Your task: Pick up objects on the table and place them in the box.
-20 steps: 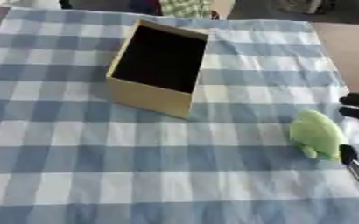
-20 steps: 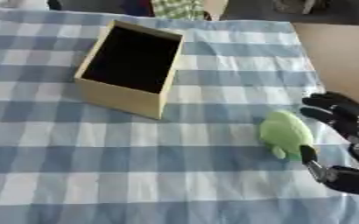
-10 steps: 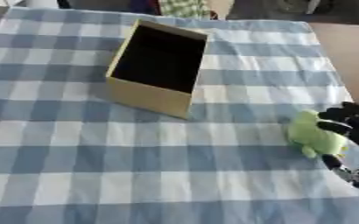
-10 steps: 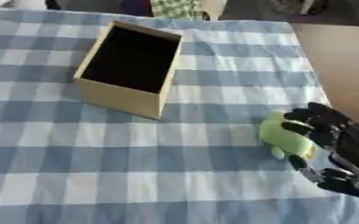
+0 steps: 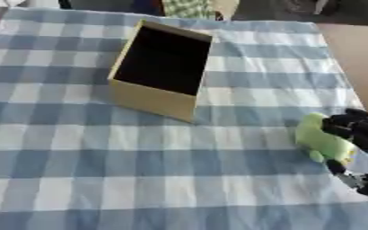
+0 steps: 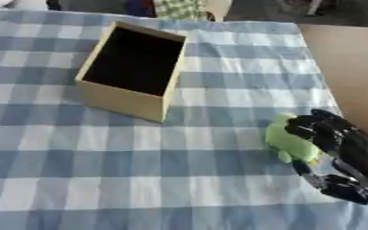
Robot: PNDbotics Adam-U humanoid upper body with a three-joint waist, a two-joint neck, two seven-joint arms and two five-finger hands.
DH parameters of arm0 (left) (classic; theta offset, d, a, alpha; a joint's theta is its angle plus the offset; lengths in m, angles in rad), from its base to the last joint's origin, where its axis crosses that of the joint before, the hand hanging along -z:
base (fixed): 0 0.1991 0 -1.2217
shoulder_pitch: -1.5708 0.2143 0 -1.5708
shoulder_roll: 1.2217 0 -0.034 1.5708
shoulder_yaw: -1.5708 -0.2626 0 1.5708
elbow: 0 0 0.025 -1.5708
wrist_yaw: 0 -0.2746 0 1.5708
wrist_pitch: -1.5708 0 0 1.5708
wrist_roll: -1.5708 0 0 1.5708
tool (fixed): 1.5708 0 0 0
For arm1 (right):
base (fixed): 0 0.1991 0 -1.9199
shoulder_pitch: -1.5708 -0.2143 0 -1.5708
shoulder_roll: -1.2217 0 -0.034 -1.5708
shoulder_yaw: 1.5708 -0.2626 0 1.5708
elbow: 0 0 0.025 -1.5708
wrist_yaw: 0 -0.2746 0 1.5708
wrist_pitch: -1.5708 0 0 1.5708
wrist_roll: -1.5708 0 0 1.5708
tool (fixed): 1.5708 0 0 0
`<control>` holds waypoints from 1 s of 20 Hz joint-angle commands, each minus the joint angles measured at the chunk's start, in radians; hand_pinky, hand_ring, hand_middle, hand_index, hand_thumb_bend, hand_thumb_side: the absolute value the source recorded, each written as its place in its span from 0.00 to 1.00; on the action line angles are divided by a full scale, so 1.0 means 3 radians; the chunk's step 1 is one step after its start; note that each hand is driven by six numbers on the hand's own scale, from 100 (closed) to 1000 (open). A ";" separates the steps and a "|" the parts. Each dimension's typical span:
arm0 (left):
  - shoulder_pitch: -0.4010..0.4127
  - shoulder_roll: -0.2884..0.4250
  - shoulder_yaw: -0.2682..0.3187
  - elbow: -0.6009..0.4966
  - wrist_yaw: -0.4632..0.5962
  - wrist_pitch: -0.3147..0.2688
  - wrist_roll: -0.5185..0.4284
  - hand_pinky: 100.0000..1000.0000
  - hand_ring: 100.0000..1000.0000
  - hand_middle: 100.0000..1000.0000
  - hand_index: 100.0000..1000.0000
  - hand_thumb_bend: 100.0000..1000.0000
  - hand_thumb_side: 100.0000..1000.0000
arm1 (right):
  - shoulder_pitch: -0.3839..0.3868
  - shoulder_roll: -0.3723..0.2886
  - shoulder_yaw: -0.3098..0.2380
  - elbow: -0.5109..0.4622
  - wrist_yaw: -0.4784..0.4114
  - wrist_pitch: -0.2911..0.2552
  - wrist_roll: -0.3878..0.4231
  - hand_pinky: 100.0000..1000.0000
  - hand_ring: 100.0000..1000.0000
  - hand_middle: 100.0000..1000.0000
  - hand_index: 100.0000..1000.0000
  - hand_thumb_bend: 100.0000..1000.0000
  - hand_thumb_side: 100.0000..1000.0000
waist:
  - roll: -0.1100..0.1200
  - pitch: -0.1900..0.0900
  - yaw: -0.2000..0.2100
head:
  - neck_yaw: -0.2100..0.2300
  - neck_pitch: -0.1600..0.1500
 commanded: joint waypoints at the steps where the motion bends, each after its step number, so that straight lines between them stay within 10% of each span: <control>1: -0.0031 0.0048 0.0013 -0.0049 -0.0001 -0.0004 -0.0009 0.35 0.72 0.77 0.58 0.00 0.72 | 0.0040 -0.0058 -0.0024 -0.0051 -0.0096 0.0047 0.0083 0.95 0.87 0.86 0.96 0.10 0.00 | 0.0002 -0.0064 -0.0004 | -0.0014 -0.0031; 20: -0.0037 0.0045 0.0006 -0.0049 -0.0008 0.0005 -0.0061 0.35 0.72 0.77 0.58 0.00 0.71 | 0.0045 -0.0028 -0.0100 -0.0051 -0.0260 0.0500 0.0232 0.97 0.89 0.88 0.98 0.23 0.00 | 0.0003 -0.0068 -0.0005 | -0.0012 -0.0037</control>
